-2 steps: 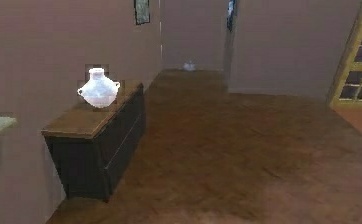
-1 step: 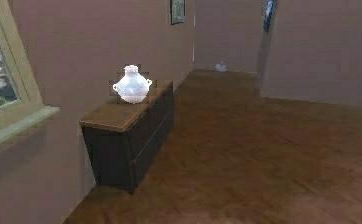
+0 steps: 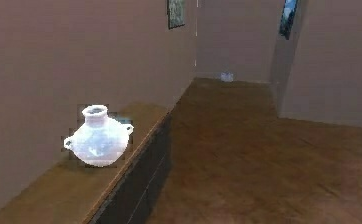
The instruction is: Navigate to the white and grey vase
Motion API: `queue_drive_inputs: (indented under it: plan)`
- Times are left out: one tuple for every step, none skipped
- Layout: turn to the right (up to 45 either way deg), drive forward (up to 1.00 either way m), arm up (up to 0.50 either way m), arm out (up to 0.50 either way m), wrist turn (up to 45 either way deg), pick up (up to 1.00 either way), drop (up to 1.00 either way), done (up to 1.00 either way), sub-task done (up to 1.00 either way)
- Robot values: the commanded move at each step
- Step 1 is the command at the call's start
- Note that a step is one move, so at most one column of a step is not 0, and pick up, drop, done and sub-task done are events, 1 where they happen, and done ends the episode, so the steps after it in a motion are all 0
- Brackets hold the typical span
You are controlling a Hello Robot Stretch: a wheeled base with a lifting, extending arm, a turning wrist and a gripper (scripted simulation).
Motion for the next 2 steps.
queue_drive_inputs:
  plan:
    - [-24.0,0.00,0.00,0.00,0.0,0.00,0.00,0.00,0.00]
    - [0.0,0.00,0.00,0.00,0.0,0.00,0.00,1.00,0.00]
